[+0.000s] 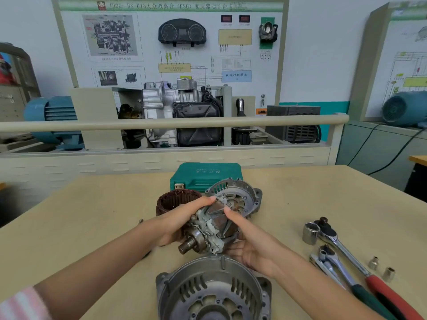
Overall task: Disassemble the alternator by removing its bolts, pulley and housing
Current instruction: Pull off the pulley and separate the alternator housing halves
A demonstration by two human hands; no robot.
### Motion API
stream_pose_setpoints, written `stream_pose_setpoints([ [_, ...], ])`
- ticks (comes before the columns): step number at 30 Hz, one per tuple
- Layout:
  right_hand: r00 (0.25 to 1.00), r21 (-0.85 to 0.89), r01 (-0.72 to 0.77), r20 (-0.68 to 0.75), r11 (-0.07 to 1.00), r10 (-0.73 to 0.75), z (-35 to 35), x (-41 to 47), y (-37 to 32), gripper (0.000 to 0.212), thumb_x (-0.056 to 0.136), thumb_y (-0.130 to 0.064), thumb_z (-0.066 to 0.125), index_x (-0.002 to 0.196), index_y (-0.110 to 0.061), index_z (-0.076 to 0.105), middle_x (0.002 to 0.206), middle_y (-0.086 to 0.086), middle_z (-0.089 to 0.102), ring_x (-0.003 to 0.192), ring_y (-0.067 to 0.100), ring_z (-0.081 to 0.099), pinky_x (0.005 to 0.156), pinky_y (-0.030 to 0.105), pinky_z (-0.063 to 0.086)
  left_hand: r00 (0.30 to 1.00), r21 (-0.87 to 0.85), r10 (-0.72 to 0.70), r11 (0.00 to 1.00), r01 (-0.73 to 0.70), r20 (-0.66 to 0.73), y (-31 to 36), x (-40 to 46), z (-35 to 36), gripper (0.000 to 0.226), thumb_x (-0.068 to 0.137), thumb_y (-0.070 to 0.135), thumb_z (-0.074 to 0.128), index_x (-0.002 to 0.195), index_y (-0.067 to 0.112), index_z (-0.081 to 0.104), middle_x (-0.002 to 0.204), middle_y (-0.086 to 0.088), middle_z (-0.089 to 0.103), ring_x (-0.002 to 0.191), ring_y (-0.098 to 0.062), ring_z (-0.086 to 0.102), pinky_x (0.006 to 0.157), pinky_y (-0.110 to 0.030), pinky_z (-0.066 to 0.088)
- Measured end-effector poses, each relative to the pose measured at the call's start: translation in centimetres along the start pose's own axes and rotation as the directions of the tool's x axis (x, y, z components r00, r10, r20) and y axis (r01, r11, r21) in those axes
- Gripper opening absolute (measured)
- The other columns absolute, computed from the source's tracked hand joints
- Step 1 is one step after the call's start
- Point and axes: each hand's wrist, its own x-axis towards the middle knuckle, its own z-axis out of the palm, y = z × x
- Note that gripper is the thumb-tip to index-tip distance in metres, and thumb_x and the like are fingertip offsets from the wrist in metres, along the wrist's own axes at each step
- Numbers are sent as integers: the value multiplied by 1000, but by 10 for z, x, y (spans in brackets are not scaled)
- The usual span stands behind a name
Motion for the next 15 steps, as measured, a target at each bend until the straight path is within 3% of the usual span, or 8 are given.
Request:
stream_pose_setpoints([
  [3, 1000, 10, -4, -30, 1000, 4, 0, -3, 5, 35, 82, -45, 63, 99, -15, 63, 92, 14, 73, 84, 27, 71, 68, 33, 59, 999, 13, -31, 999, 31, 15, -3, 2, 3, 59, 63, 66, 67, 108, 29, 68, 101, 4, 75, 93, -12, 71, 81, -29, 54],
  [5, 999, 7, -14, -41, 1000, 14, -1, -4, 4, 35, 84, -45, 62, 98, -13, 64, 91, 14, 73, 85, 28, 71, 69, 33, 59, 999, 33, -33, 999, 32, 29, 0, 4, 4, 65, 56, 68, 68, 109, 30, 66, 105, 5, 74, 94, -11, 71, 81, -30, 52],
  [7, 998, 14, -30, -51, 999, 31, -3, -4, 4, 37, 85, -46, 61, 98, -11, 63, 89, 15, 73, 85, 29, 70, 71, 35, 58, 999, 102, -44, 994, 40, 31, 5, 8, 6, 71, 56, 72, 67, 116, 35, 61, 120, 5, 68, 104, -12, 66, 87, -32, 50],
  [10, 996, 56, -56, -66, 997, 59, -4, -5, 8, 38, 87, -47, 58, 95, -10, 63, 83, 13, 73, 81, 27, 70, 65, 34, 58, 995, 186, -87, 979, 78, 39, 9, 14, 8, 83, 64, 73, 64, 135, 32, 50, 141, 1, 50, 125, -17, 51, 110, -41, 37],
  [14, 995, 73, -65, -72, 995, 70, -8, -3, 15, 42, 88, -49, 54, 93, -8, 64, 80, 13, 73, 77, 27, 71, 57, 31, 58, 991, 234, -105, 969, 84, 78, 14, 21, 13, 92, 57, 75, 65, 136, 32, 46, 140, 8, 44, 109, -5, 53, 100, -32, 37],
  [15, 994, 58, -71, -76, 996, 75, -9, -3, 14, 43, 89, -50, 52, 93, -8, 63, 81, 13, 73, 76, 27, 70, 57, 31, 59, 991, 246, -107, 966, 84, 84, 16, 24, 13, 95, 59, 75, 67, 139, 30, 45, 144, 7, 42, 114, -6, 52, 102, -32, 35],
])
